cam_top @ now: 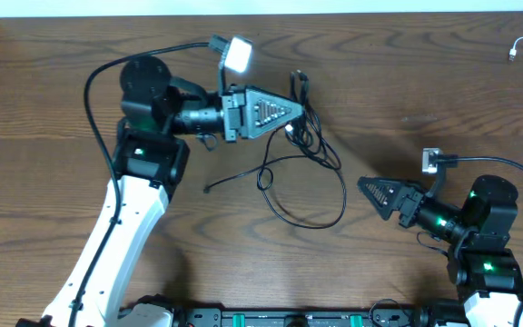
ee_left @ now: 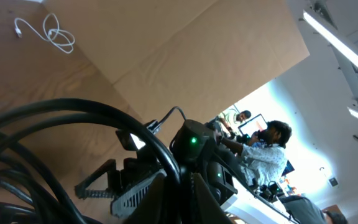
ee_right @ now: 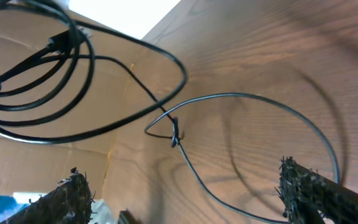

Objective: Untangle cables

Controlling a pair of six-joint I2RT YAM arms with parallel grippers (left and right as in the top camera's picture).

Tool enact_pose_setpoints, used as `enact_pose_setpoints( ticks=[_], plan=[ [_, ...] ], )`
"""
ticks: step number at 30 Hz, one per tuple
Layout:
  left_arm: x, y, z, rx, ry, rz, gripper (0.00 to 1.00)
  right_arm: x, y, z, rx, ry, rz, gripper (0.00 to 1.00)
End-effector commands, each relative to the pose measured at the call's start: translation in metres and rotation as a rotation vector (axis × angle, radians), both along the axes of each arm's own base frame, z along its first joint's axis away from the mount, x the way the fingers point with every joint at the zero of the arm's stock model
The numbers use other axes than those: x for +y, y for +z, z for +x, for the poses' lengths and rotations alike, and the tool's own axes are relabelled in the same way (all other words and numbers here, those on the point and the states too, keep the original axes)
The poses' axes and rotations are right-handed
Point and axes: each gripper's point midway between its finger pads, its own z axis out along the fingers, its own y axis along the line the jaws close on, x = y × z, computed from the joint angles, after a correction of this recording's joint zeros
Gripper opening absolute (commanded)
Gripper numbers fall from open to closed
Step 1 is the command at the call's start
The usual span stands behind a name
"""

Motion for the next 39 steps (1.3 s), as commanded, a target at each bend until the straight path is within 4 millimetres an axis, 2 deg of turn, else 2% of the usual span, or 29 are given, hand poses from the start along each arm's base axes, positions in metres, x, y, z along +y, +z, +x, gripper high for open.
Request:
enact_pose_setpoints(
  ticks=[1, 8, 15, 21, 28, 31, 36, 39],
  plan=[
    [-0.012, -0.004, 0.007, 0.004, 0.038, 0.000, 0.08, 0.008, 0.006, -0.005, -0.003, 0.039, 0.026, 0.94],
    [-0.033, -0.005, -0.004, -0.040, 0.010, 0.002, 0.08, 0.017, 0.006, -0.009, -0.001, 0.069, 0.024, 0.93],
    [-0.035, -0.008, -0.006, -0.050, 0.001, 0.011, 0.08, 0.026, 0.009, -0.013, -0.019, 0.110, 0.024, 0.93],
    [-0.035, -0.009, -0.012, -0.104, -0.029, 0.013, 0.08, 0.031, 0.032, -0.009, -0.155, 0.143, 0.032, 0.99],
    [-0.035, -0.009, -0.013, -0.132, -0.033, 0.015, 0.08, 0.031, 0.048, -0.005, -0.232, 0.144, 0.046, 0.99],
    [-0.035, -0.010, -0.013, -0.131, -0.034, 0.017, 0.08, 0.029, 0.055, 0.000, -0.238, 0.111, 0.066, 0.97],
    [-0.035, -0.012, -0.015, -0.120, -0.049, 0.020, 0.08, 0.020, 0.062, 0.020, -0.125, -0.022, 0.172, 0.92],
    [-0.035, -0.012, -0.016, -0.122, -0.053, 0.020, 0.08, 0.024, 0.065, 0.024, -0.093, -0.021, 0.221, 0.89]
  ],
)
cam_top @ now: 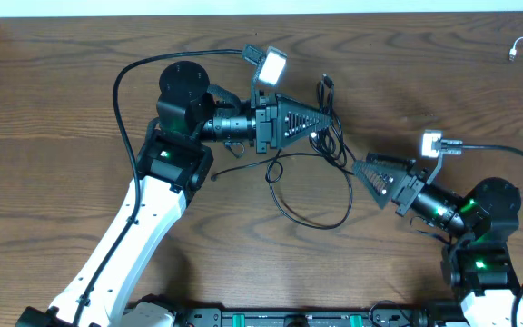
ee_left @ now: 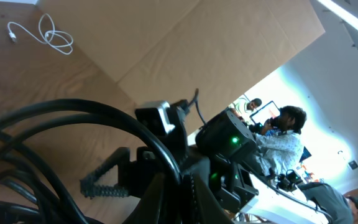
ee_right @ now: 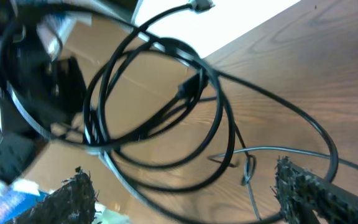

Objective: Untangle cables

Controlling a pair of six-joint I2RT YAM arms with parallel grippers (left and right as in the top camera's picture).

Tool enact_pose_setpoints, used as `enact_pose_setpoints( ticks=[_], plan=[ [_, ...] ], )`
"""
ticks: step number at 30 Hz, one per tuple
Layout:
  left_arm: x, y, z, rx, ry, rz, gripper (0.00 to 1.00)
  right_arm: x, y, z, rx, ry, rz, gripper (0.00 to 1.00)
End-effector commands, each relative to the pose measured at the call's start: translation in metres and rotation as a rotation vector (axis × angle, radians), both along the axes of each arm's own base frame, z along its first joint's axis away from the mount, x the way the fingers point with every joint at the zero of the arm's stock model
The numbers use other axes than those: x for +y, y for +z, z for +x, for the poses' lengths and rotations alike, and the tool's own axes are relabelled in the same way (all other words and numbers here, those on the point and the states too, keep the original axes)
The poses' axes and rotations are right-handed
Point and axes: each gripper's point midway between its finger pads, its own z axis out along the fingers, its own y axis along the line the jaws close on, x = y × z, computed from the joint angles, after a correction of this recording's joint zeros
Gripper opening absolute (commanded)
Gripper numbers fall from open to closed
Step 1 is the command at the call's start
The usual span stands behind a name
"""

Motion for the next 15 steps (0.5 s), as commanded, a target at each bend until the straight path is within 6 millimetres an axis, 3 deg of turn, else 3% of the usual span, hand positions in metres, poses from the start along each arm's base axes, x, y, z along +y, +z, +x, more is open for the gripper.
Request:
enact_pose_setpoints(
  ticks=[1, 11, 12, 15],
  plan=[
    [0.000, 0.001, -0.005, -0.030, -0.030, -0.003, 0.08, 0.004, -0.001, 0.008, 0.117, -0.019, 0.091, 0.88],
    [-0.007, 0.001, -0.013, -0.029, -0.056, -0.003, 0.08, 0.049, -0.053, 0.019, 0.338, 0.022, 0.078, 0.78],
    [-0.008, 0.001, -0.014, -0.030, -0.061, -0.004, 0.08, 0.055, -0.059, 0.019, 0.340, 0.035, 0.061, 0.71],
    [-0.009, 0.002, -0.015, -0.030, -0.064, -0.004, 0.08, 0.065, -0.084, 0.020, 0.298, 0.047, -0.058, 0.35]
  ],
)
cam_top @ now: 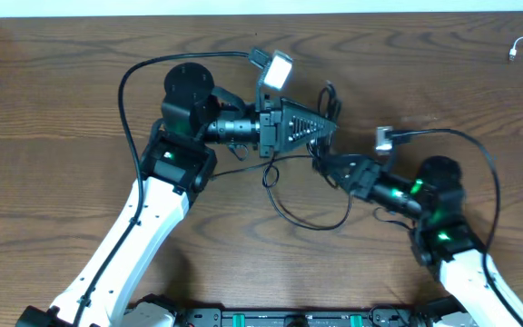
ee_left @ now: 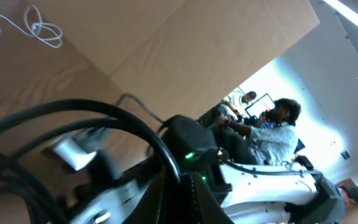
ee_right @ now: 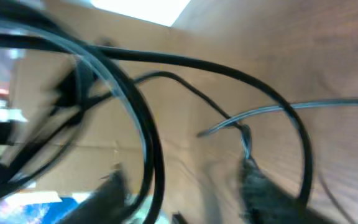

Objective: Untangle cables

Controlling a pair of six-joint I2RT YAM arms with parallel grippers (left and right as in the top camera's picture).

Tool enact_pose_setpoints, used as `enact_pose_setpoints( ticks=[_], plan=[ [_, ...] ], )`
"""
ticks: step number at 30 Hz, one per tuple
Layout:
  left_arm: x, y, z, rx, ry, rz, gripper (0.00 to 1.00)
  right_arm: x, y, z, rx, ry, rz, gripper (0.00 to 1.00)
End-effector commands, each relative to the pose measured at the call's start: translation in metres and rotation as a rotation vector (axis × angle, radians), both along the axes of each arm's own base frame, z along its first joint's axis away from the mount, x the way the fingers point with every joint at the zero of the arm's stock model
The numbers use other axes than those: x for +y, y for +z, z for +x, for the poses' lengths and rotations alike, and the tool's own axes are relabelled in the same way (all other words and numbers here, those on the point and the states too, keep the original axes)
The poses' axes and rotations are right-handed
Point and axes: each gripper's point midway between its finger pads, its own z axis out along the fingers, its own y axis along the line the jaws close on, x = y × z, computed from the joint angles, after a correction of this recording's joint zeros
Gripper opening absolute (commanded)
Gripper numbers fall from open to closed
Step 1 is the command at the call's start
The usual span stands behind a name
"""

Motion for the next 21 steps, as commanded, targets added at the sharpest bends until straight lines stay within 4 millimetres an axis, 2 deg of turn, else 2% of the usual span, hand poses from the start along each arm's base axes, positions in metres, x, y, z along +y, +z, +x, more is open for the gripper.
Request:
enact_pose_setpoints(
  ticks=[1, 2, 5, 6, 10, 14, 21],
  plan=[
    [-0.001, 0.002, -0.005, -0.027, -0.026, -0.004, 0.08, 0.006, -0.029, 0.006, -0.042, -0.009, -0.133, 0.25],
    [-0.001, 0.002, -0.005, -0.025, -0.025, -0.005, 0.08, 0.005, -0.041, 0.008, -0.033, -0.020, -0.176, 0.17],
    [-0.001, 0.002, -0.006, -0.028, -0.028, -0.006, 0.08, -0.007, -0.077, 0.012, 0.061, -0.085, -0.287, 0.04],
    [-0.001, 0.003, -0.007, -0.031, -0.034, -0.007, 0.08, -0.012, -0.088, 0.012, 0.094, -0.110, -0.319, 0.01],
    [0.005, 0.007, -0.013, -0.066, -0.082, -0.021, 0.08, -0.039, -0.117, 0.012, 0.155, -0.204, -0.475, 0.01],
    [0.019, 0.009, -0.007, -0.085, -0.080, -0.025, 0.08, -0.054, -0.128, 0.012, 0.155, -0.226, -0.559, 0.01],
    [0.059, 0.007, 0.028, -0.079, 0.059, -0.016, 0.08, -0.060, -0.128, 0.014, 0.142, -0.228, -0.576, 0.01]
  ],
)
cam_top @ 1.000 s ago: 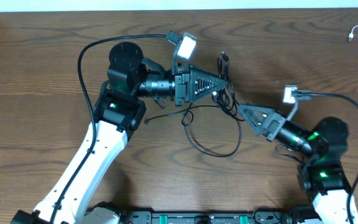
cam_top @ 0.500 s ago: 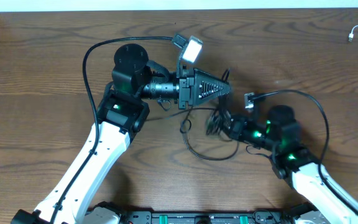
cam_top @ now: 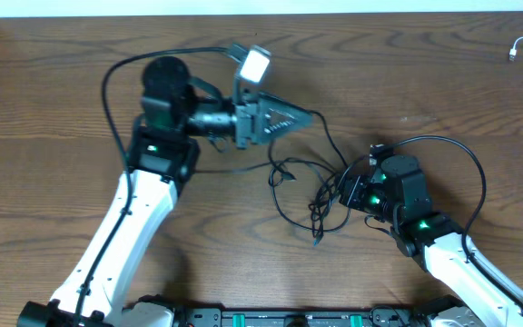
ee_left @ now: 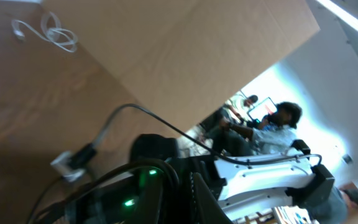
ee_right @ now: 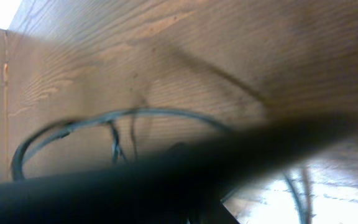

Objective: Untangle cables

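Note:
A thick black cable (cam_top: 330, 145) runs taut from my left gripper (cam_top: 307, 115), which is shut on it, down to my right gripper (cam_top: 346, 191), which is shut on it too. Under that stretch, loops of a thinner black cable (cam_top: 291, 214) lie on the table, with a loose end (cam_top: 316, 240) pointing toward the front. In the left wrist view the cable (ee_left: 110, 182) arcs into the left gripper (ee_left: 182, 200). A dark blurred cable (ee_right: 166, 168) fills the right wrist view at the right gripper (ee_right: 194, 202), with the thin loop (ee_right: 73, 127) on the wood behind.
A coiled white cable lies at the table's far right corner and shows as the white cable (ee_left: 47, 32) in the left wrist view. The wooden table (cam_top: 443, 100) has a back edge close behind the left arm.
The two grippers, close together over the tangle before, now stand apart. The left has moved left, the right toward the front right, and the thick cable is stretched between them.
At first the left gripper held the cable bundle up at the table's middle, and the right stood open far to the right. Both then moved closer, and the right reached the bundle beside the left fingers. Now the right is shut on the cable and the grippers are apart.

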Controlling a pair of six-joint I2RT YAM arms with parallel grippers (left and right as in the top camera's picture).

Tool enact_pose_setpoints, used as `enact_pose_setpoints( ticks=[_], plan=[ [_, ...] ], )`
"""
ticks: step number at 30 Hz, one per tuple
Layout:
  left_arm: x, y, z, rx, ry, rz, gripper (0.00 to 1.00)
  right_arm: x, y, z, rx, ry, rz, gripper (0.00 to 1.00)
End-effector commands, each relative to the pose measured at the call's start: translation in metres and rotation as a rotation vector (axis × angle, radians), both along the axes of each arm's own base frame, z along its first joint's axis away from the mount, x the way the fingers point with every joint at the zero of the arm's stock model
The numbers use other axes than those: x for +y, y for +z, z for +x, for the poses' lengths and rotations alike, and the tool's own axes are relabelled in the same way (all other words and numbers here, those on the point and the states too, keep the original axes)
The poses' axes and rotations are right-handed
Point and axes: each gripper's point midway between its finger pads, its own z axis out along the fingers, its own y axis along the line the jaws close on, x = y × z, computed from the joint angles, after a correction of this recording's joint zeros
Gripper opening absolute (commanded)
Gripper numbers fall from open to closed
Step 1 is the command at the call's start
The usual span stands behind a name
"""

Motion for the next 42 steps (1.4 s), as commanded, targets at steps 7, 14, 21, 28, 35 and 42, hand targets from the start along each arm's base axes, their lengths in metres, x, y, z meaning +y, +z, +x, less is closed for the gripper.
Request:
enact_pose_setpoints(
  ticks=[7, 14, 21, 28, 35, 42],
  plan=[
    [0.035, -0.013, 0.013, -0.016, 0.080, 0.046, 0.81, 0.035, 0.039, -0.005, -0.221, 0.302, 0.095, 0.01],
    [0.042, -0.070, 0.017, 0.178, 0.198, 0.205, 0.90, 0.055, 0.085, -0.012, -0.345, 0.403, 0.238, 0.01],
    [0.061, -0.119, 0.020, 0.375, 0.359, 0.395, 0.98, 0.060, 0.094, -0.018, -0.342, 0.431, 0.290, 0.01],
    [0.042, -0.122, 0.006, 0.285, 0.278, 0.431, 0.98, 0.056, 0.093, -0.010, -0.285, 0.343, 0.320, 0.01],
    [0.039, -0.157, -0.009, 0.290, 0.310, 0.639, 0.97, 0.022, 0.086, 0.023, -0.159, 0.007, 0.382, 0.01],
    [0.048, -0.169, -0.016, 0.380, 0.340, 0.696, 0.98, -0.033, 0.075, 0.053, -0.092, -0.325, 0.409, 0.02]
  ],
)
